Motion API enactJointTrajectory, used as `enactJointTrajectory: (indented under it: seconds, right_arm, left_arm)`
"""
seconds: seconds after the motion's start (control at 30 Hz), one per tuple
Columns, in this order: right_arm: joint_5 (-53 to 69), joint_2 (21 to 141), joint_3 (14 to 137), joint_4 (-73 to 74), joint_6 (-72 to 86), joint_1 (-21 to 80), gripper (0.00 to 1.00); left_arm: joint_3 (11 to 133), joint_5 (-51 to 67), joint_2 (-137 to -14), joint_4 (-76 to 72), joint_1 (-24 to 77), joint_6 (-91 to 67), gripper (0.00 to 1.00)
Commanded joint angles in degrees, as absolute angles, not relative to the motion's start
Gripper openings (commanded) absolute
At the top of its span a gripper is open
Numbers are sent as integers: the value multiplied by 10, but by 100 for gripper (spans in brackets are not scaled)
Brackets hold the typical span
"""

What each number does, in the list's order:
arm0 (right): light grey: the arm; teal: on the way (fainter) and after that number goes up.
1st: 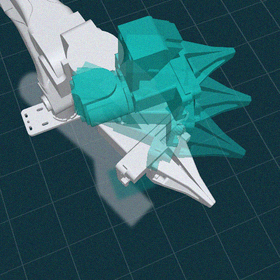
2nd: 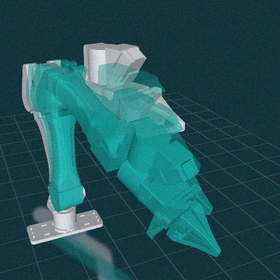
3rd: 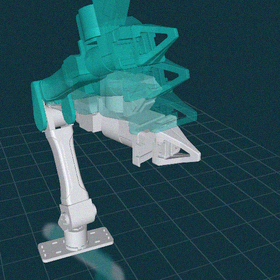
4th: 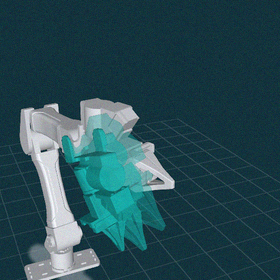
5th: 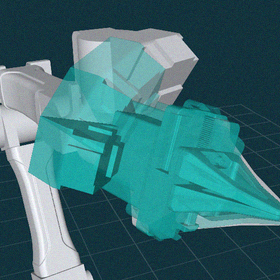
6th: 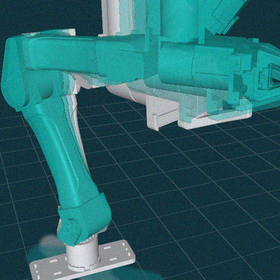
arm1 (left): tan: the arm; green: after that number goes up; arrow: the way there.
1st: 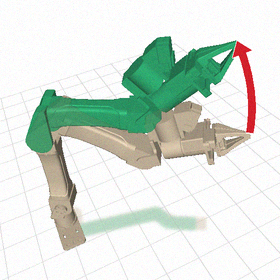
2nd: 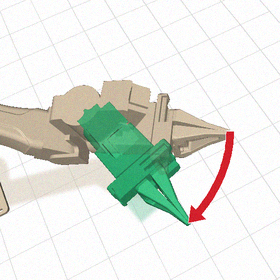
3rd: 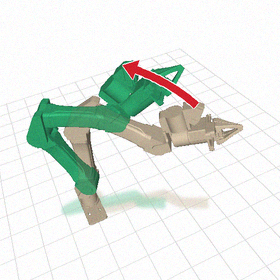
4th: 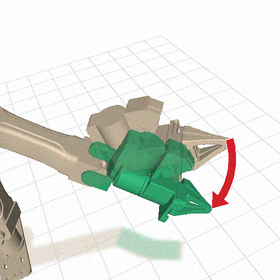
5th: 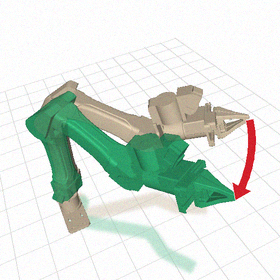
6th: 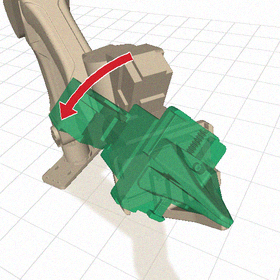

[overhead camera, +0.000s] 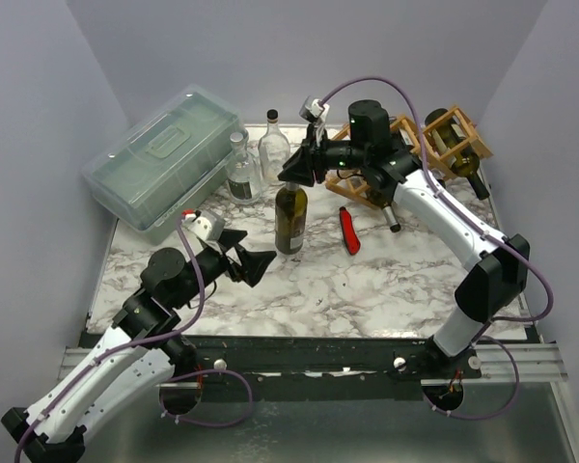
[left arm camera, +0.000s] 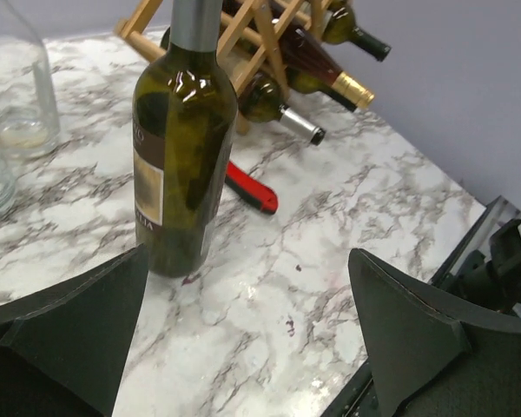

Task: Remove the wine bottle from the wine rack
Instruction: Place the wine bottle at the center of the board.

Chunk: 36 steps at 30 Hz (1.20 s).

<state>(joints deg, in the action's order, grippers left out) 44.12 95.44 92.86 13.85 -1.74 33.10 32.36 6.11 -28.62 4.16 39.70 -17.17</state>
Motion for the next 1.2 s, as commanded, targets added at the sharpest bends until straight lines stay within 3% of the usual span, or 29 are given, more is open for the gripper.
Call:
enactJointTrajectory:
  seconds: [0.0, 0.43, 0.77, 1.17]
  right_arm:
    - [403, 977, 989, 124, -59, 353, 0]
    - [306, 1128, 1168, 154, -68, 441, 0]
    - [209, 1242, 1322, 160, -71, 484, 0]
    - [158, 1326, 1424, 129, -53, 496, 0]
  left_arm:
    - [373, -3, -279, 155, 392, -152, 99]
    - [478, -66, -210, 299, 391, -121, 99]
    - [460, -89, -147, 328, 392, -133, 99]
    - [442, -105, -101, 339, 392, -147, 99]
